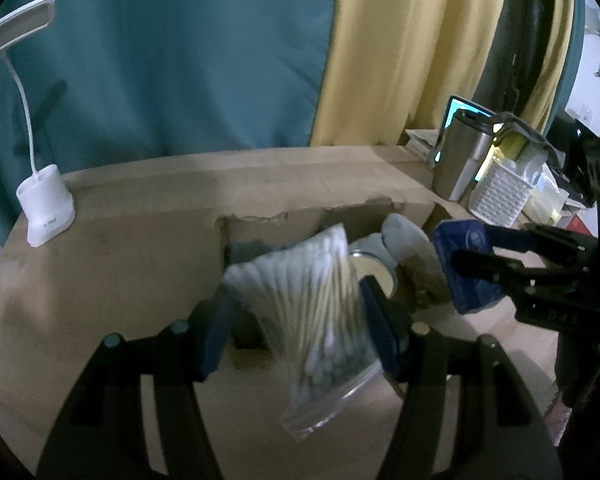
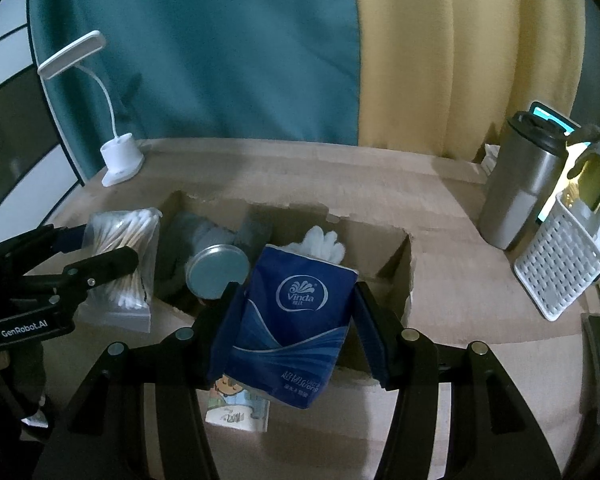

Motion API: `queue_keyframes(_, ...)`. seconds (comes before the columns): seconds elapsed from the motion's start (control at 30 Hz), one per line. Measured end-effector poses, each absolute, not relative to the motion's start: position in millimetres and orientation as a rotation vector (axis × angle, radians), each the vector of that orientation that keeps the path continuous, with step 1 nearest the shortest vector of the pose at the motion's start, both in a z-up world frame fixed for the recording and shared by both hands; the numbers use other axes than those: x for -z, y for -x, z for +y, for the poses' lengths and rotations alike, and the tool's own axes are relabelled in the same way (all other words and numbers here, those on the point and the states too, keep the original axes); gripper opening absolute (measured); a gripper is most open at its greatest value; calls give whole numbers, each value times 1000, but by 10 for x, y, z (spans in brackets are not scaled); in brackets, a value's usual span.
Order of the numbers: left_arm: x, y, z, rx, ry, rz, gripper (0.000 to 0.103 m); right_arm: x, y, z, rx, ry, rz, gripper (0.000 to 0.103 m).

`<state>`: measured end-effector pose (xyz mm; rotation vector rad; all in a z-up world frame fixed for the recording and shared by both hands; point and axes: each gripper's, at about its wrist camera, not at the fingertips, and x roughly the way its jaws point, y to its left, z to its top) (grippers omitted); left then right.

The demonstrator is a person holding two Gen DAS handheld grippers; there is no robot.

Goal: Organize objects
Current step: 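Carry the swab bag with the left gripper while the right carries the tissue pack over the box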

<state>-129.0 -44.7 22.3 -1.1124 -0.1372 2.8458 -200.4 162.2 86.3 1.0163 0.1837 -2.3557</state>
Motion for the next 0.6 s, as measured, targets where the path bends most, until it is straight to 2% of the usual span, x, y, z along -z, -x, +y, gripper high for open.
queue_keyframes(0.6,-144,1483,-544,-2841,1117,-136,62,-806,2184,1493,2344,-1043,202,58)
